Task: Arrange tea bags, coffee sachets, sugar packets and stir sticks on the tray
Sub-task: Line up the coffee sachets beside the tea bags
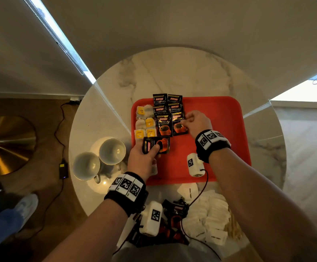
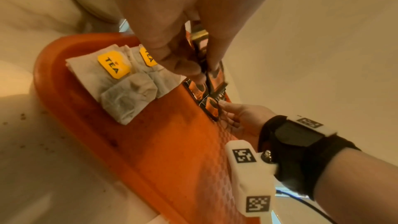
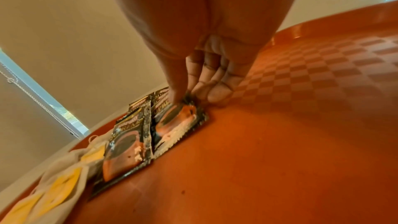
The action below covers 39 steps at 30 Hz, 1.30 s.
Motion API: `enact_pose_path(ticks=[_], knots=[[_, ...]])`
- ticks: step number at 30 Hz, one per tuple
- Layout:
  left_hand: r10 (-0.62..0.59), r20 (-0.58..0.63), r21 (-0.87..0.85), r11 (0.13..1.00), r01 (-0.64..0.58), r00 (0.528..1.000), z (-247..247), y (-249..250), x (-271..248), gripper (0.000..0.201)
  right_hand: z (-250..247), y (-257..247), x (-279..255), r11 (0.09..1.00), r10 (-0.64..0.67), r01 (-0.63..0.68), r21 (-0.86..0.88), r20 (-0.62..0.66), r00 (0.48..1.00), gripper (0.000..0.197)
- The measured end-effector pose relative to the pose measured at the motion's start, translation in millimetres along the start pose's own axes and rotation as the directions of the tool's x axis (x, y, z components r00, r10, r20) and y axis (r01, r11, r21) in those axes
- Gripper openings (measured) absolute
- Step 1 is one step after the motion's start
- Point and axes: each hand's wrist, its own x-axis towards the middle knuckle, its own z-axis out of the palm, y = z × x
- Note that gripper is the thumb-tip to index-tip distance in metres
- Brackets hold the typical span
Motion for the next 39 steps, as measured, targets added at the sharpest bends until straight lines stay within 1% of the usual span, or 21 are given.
enact_pose_path(ticks=[3, 4, 5, 6, 7, 9, 10, 11, 13, 15, 17, 20, 23, 25, 28, 29, 30, 32, 34, 36, 39], knots=[[0.059, -0.016, 0.083, 0.995, -0.058, 0.998, -1.7, 2.5, 3.3, 0.019, -3.4, -0.3, -4.9, 1.0, 0.007, -0.006, 0.013, -0.102, 0.995, 0.033], [0.078, -0.012, 0.122, 0.99, -0.076, 0.997, -1.3, 4.9, 5.8, 0.018, -5.2, -0.1, -10.1, 1.0, -0.011, 0.013, 0.013, -0.131, 0.991, 0.034], [0.099, -0.005, 0.174, 0.98, -0.097, 0.995, -0.2, 7.6, 9.6, 0.016, -6.6, -0.2, -17.5, 0.999, -0.042, 0.046, 0.026, -0.135, 0.99, 0.033], [0.119, 0.011, 0.232, 0.966, -0.118, 0.993, 1.8, 10.0, 14.6, 0.017, -6.2, 0.0, -26.3, 0.995, -0.08, 0.084, 0.045, -0.102, 0.992, 0.032], [0.134, 0.032, 0.289, 0.947, -0.138, 0.99, 4.4, 12.1, 19.6, 0.018, -3.1, 2.3, -35.2, 0.99, -0.118, 0.12, 0.067, -0.038, 0.992, 0.03], [0.15, 0.084, 0.393, 0.904, -0.171, 0.985, 12.3, 16.0, 30.6, 0.023, 6.6, 7.6, -50.6, 0.98, -0.183, 0.172, 0.102, 0.115, 0.976, 0.022], [0.155, 0.108, 0.438, 0.879, -0.187, 0.982, 16.8, 18.3, 35.1, 0.025, 12.3, 11.9, -55.6, 0.976, -0.201, 0.183, 0.114, 0.163, 0.966, 0.016], [0.158, 0.124, 0.475, 0.858, -0.198, 0.98, 20.8, 20.5, 39.3, 0.028, 16.7, 15.1, -59.1, 0.977, -0.198, 0.18, 0.113, 0.178, 0.964, 0.012], [0.165, 0.13, 0.499, 0.841, -0.208, 0.978, 26.4, 26.4, 45.7, 0.035, 23.0, 19.2, -62.0, 0.984, -0.153, 0.137, 0.112, 0.146, 0.977, 0.011], [0.173, 0.121, 0.528, 0.823, -0.211, 0.978, 29.5, 30.1, 51.5, 0.035, 27.7, 18.8, -61.7, 0.985, -0.089, 0.07, 0.157, 0.119, 0.989, 0.011], [0.194, 0.12, 0.575, 0.786, -0.228, 0.974, 32.1, 32.2, 57.4, 0.035, 32.8, 16.2, -58.1, 0.985, -0.036, 0.016, 0.171, 0.111, 0.993, 0.011], [0.225, 0.114, 0.667, 0.705, -0.242, 0.968, 36.1, 33.7, 66.4, 0.036, 39.4, 8.7, -50.1, 0.995, -0.021, 0.011, 0.097, 0.106, 0.994, 0.009], [0.244, 0.125, 0.756, 0.605, -0.251, 0.962, 36.7, 34.4, 70.9, 0.04, 38.5, 2.1, -45.4, 0.998, -0.01, 0.015, -0.055, 0.095, 0.995, 0.017], [0.286, 0.154, 0.785, 0.545, -0.293, 0.946, 35.0, 33.4, 71.3, 0.046, 34.5, 3.0, -42.5, 0.992, 0.021, -0.015, -0.122, 0.045, 0.999, 0.022], [0.375, 0.239, 0.804, 0.441, -0.399, 0.896, 33.6, 26.8, 73.7, 0.054, 26.9, 6.4, -34.0, 0.996, 0.01, -0.018, -0.085, -0.096, 0.995, 0.02], [0.382, 0.277, 0.819, 0.387, -0.425, 0.882, 34.0, 23.3, 75.3, 0.058, 24.8, 6.3, -30.8, 0.997, 0.004, -0.015, -0.076, -0.135, 0.991, 0.023], [0.378, 0.314, 0.835, 0.326, -0.443, 0.871, 34.6, 19.4, 76.8, 0.063, 24.2, 6.0, -26.8, 0.997, 0.009, -0.021, -0.079, -0.156, 0.988, 0.029], [0.356, 0.383, 0.852, 0.221, -0.474, 0.853, 35.2, 13.0, 80.0, 0.071, 24.9, 3.0, -19.2, 0.996, 0.03, -0.042, -0.077, -0.157, 0.987, 0.045], [0.334, 0.424, 0.859, 0.147, -0.491, 0.842, 34.5, 7.8, 83.8, 0.071, 28.5, 0.7, -13.1, 0.996, 0.022, -0.034, -0.082, -0.143, 0.989, 0.049], [0.312, 0.439, 0.863, 0.113, -0.492, 0.842, 32.9, 4.2, 87.4, 0.067, 32.5, 1.3, -9.1, 0.996, 0.009, -0.021, -0.09, -0.133, 0.991, 0.043], [0.299, 0.439, 0.864, 0.12, -0.49, 0.847, 30.6, 3.7, 91.6, 0.067, 34.9, 2.7, -6.3, 0.995, 0.011, -0.024, -0.101, -0.129, 0.992, 0.037]])
